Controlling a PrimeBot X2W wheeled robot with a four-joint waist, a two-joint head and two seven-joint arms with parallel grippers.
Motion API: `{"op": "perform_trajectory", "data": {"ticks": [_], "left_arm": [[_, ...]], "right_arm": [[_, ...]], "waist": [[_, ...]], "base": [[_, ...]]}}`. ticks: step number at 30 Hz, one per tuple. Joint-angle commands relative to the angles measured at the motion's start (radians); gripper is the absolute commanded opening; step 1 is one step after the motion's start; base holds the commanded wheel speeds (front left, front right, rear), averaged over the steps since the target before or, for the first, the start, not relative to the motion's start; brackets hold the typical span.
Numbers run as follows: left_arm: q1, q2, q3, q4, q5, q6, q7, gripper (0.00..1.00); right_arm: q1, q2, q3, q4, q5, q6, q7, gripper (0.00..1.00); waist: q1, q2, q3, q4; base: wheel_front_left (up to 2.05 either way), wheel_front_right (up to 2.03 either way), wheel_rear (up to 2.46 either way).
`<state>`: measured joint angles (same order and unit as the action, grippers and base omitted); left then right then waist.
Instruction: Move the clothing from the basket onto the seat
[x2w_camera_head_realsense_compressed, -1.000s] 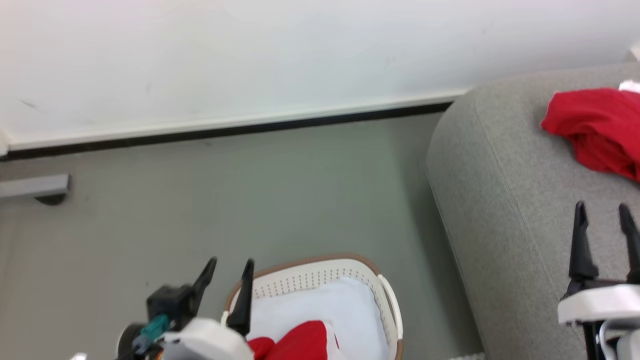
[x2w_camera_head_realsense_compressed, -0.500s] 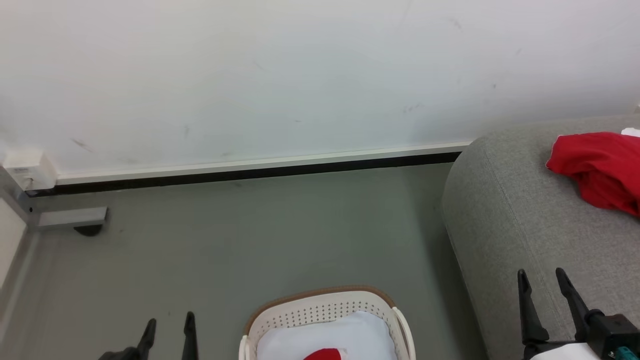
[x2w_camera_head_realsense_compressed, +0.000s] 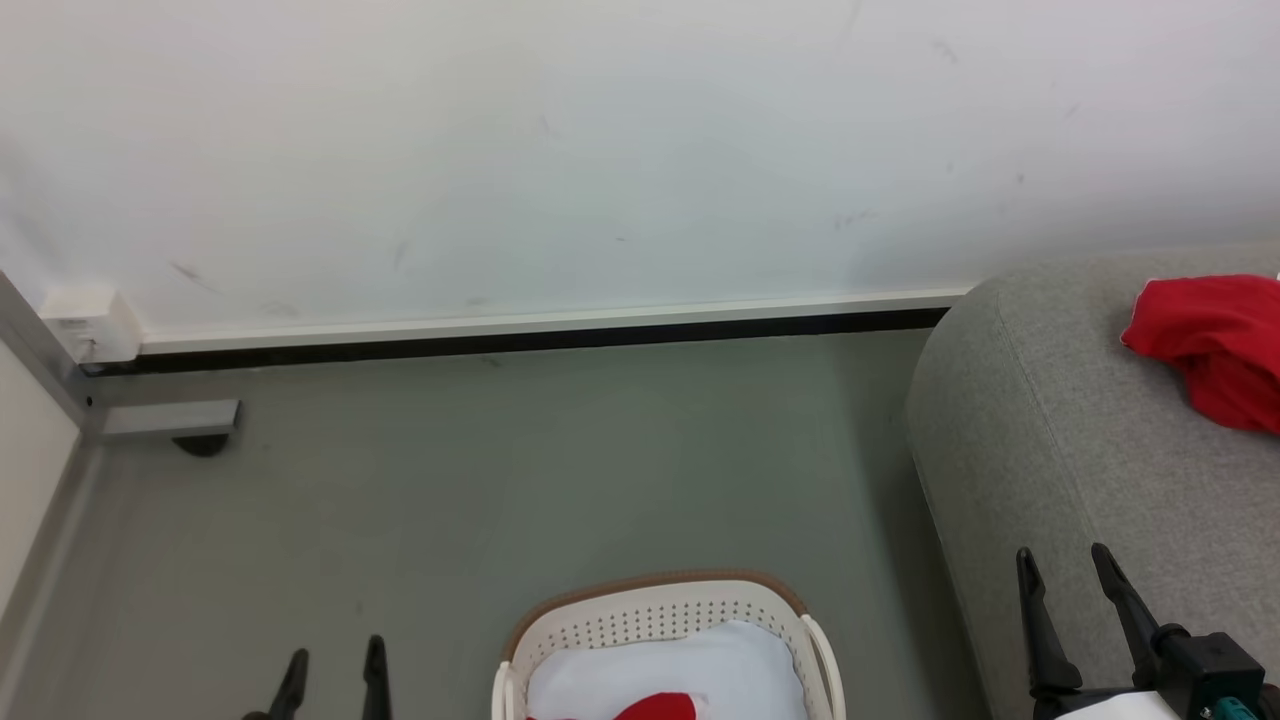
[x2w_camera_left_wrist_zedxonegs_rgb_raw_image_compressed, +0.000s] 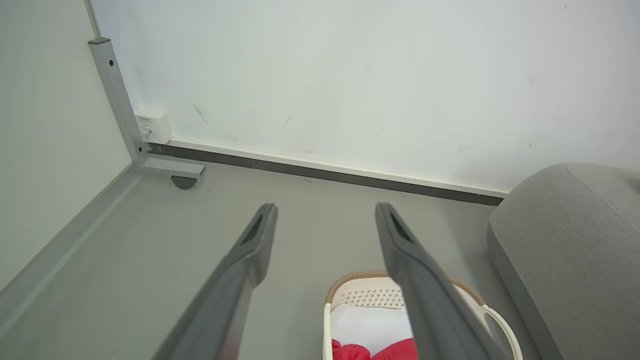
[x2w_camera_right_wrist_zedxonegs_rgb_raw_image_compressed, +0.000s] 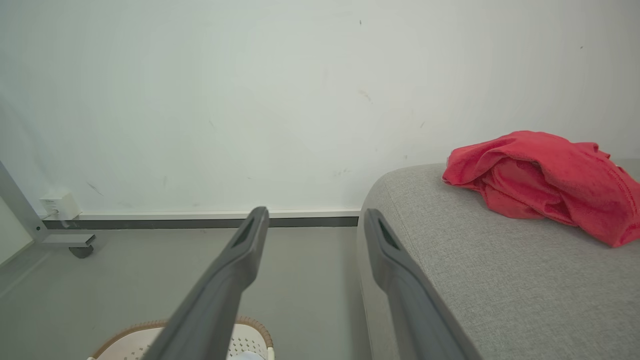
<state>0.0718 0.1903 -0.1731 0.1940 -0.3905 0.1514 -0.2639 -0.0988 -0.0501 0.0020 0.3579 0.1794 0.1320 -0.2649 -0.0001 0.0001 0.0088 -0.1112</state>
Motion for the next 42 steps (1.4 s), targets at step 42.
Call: {"op": "perform_trajectory", "data": {"ticks": [42], "left_arm": [[-0.657,-0.126,-0.379,0.798,0.234,-0.033,0.508,1.00]], "right_arm": [[-0.233,-0.001,-0.016,-0.038,0.146,-0.002,0.001,1.00]], "waist": [[0.0001,-0.0001,0.471,-0.200]], "base": [[0.00,0.00,0.00]]}}
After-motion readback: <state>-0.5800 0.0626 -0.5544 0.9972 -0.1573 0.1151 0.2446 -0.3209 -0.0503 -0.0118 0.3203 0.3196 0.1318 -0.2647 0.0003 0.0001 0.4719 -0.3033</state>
